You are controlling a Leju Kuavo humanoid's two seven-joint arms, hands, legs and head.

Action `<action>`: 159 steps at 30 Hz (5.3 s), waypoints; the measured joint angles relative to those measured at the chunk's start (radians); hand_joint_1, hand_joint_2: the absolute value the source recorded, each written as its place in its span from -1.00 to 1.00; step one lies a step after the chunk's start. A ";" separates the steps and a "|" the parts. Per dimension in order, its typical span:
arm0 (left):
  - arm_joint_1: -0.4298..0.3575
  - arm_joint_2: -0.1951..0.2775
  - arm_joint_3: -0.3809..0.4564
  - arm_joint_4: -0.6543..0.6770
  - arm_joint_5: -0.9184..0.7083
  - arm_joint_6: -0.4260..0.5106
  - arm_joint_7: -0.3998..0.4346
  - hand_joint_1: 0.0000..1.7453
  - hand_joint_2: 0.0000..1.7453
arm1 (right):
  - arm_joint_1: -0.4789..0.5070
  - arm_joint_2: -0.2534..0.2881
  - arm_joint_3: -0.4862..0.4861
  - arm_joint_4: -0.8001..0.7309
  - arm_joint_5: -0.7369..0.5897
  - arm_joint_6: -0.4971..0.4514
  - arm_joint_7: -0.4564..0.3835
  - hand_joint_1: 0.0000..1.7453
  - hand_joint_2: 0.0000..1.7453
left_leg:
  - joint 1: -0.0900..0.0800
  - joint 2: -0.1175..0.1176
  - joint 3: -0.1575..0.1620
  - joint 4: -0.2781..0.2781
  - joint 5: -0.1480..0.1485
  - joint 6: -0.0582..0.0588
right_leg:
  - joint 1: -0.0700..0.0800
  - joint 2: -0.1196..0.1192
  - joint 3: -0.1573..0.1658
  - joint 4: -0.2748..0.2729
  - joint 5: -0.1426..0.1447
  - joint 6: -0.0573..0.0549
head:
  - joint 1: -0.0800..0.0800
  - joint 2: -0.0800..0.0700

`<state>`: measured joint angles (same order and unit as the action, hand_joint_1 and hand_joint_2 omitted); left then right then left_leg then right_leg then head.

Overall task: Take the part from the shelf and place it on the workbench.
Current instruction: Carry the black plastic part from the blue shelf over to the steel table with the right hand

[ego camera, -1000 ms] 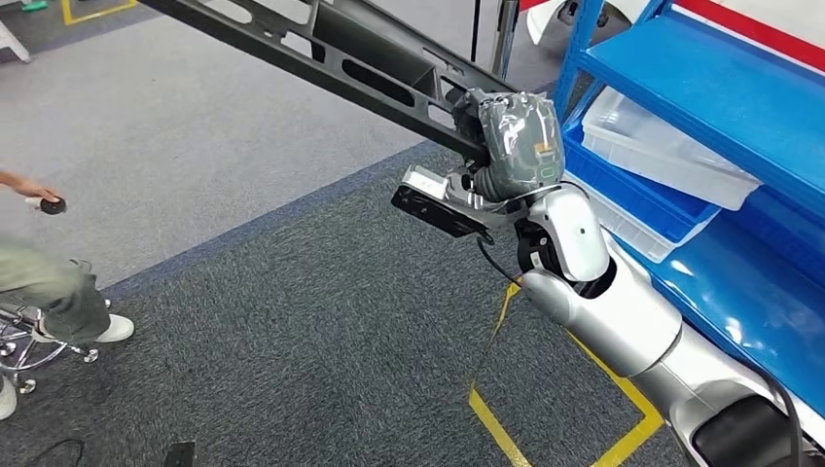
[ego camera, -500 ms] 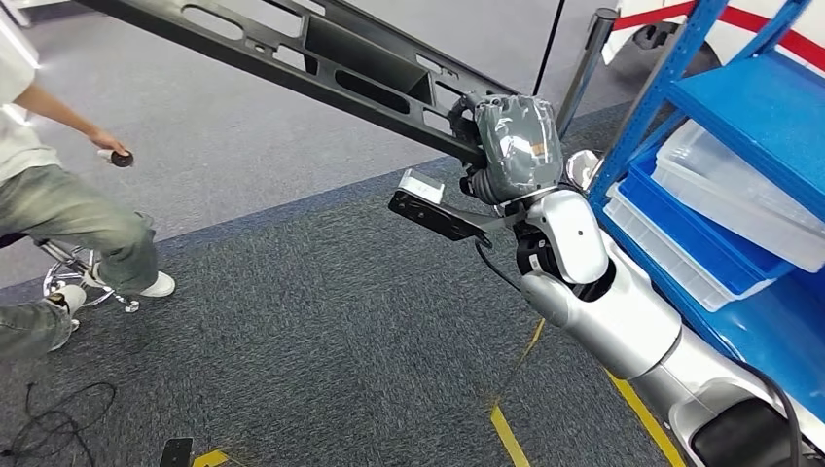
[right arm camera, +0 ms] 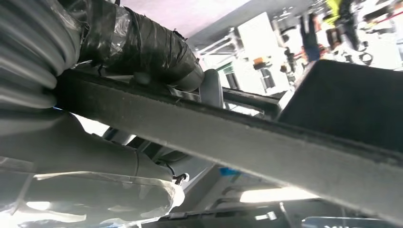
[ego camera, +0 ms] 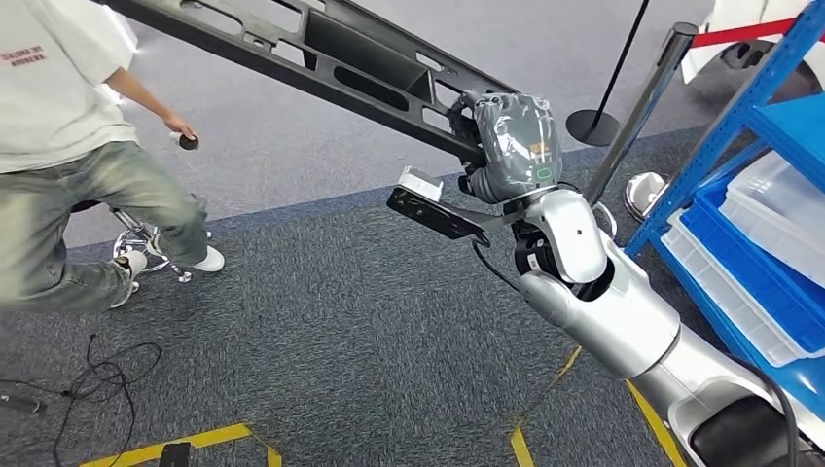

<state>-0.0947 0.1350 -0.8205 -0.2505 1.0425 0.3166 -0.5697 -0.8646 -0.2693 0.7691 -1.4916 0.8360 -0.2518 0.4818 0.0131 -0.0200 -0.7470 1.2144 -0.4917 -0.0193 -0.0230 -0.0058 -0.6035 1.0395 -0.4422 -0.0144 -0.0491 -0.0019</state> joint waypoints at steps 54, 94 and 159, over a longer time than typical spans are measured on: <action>-0.004 -0.017 0.000 0.000 -0.056 -0.007 0.024 -1.00 1.00 | 0.068 -0.116 -0.019 -0.104 -0.153 0.027 0.075 1.00 1.00 | -0.009 -0.076 0.099 -0.170 0.065 0.046 | -0.001 0.067 -0.024 0.023 -0.003 0.038 | 0.001 0.000; 0.000 -0.001 -0.002 0.000 -0.088 0.026 0.072 -1.00 1.00 | 0.102 -0.094 -0.032 -0.097 -0.080 0.003 0.057 1.00 1.00 | 0.002 0.012 -0.045 0.089 -0.027 0.013 | 0.012 -0.023 0.001 -0.002 -0.006 0.001 | -0.012 0.000; -0.003 0.008 -0.012 0.000 -0.110 0.027 0.081 -1.00 1.00 | 0.163 -0.146 -0.094 -0.159 -0.049 0.014 0.062 1.00 1.00 | -0.006 0.058 0.087 -0.156 0.052 0.021 | 0.019 -0.063 0.005 -0.008 -0.012 0.016 | -0.003 0.000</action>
<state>-0.0975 0.1432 -0.8321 -0.2506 0.9329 0.3437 -0.4890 -0.7019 -0.4156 0.6750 -1.6504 0.7874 -0.2379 0.5435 0.0070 0.0383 -0.6600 1.0586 -0.4400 0.0016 -0.0036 -0.0689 -0.5988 1.0317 -0.4539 0.0020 -0.0519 -0.0019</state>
